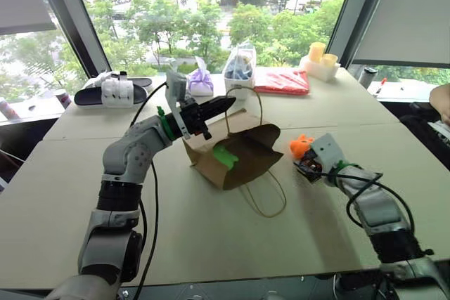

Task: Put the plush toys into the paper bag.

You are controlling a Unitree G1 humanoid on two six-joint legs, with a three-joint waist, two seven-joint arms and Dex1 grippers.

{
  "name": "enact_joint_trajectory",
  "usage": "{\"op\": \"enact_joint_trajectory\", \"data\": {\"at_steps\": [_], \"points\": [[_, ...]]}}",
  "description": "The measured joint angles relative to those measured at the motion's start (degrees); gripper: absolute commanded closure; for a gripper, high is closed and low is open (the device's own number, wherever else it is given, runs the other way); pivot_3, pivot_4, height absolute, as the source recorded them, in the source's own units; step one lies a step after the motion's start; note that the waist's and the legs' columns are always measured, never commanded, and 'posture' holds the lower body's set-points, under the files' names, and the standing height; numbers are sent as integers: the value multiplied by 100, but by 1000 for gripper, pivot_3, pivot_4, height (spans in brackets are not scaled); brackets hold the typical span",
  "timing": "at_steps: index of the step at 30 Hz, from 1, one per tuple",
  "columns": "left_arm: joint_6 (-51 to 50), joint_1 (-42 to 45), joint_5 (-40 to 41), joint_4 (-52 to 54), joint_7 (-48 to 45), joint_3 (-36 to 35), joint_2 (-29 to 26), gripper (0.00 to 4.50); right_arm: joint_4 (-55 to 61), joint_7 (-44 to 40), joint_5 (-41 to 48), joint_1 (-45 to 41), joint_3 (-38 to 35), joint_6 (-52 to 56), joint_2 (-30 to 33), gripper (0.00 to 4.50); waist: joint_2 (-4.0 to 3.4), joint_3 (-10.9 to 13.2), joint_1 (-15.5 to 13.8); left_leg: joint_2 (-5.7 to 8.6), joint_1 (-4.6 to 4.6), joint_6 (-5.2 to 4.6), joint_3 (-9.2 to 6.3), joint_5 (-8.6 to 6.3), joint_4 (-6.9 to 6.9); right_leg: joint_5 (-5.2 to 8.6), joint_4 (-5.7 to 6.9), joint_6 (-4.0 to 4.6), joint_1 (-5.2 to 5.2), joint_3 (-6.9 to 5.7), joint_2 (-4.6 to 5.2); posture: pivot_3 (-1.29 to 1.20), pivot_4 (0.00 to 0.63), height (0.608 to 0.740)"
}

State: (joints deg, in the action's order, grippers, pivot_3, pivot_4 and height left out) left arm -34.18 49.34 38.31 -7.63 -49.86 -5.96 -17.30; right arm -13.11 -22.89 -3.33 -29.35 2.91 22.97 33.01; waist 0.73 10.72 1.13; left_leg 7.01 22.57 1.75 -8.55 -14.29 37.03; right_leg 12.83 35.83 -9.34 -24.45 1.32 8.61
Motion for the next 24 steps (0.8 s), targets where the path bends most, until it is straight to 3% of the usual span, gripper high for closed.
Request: {"op": "enact_joint_trajectory", "data": {"at_steps": [6, 7, 9, 15, 16, 19, 24], "points": [[0, -91, -15, 156, 59, -6, -29, 4500, -1555, 593, -335, -707, 90, -1051, -250, 412, 2, 0, -8, -2, -2, 1, 4, 0, -1, 0, -4, 0, 1, 2, -1, 0, 150, 740], [0, -110, -15, 170, 84, -6, -27, 4500, -1701, 658, -333, -770, 85, -1158, -305, 638, 2, -1, -7, -2, -2, 1, 5, 0, 1, 0, -4, 0, 2, 4, -1, 0, 150, 740], [-1, -143, -17, 179, 136, -5, -21, 4500, -1893, 731, -318, -848, 27, -1253, -398, 1206, 2, 0, -2, -2, -2, 1, 7, 0, 0, 0, -4, 0, 2, 6, -1, 0, 150, 740], [2, -157, -17, 180, 164, -5, -6, 4500, -1943, 789, -267, -871, -128, -1309, -480, 4137, 2, 0, 1, -2, -3, 0, 8, 0, 0, 0, -4, 0, 2, 6, -2, 0, 150, 740], [4, -159, -18, 180, 163, -4, 2, 4500, -1798, 766, -262, -825, -150, -1218, -473, 4451, 2, 0, -1, -2, -3, 0, 8, 0, -1, 0, -4, 0, 1, 6, -2, 0, 150, 740], [20, -162, -24, 179, 168, -1, 27, 4500, -916, 534, -226, -444, -143, -820, -416, 4451, 1, -1, -8, -3, -2, -2, 8, -2, -2, 0, -4, 0, -1, 6, -2, 0, 150, 740], [29, -115, -26, 110, 160, -25, 14, 4500, 3061, -513, 915, 897, -654, 1220, 212, 4451, -7, 1, -50, -2, 20, -18, -8, -12, 2, 0, -25, -3, -10, 6, 2, 0, 150, 740]]}}
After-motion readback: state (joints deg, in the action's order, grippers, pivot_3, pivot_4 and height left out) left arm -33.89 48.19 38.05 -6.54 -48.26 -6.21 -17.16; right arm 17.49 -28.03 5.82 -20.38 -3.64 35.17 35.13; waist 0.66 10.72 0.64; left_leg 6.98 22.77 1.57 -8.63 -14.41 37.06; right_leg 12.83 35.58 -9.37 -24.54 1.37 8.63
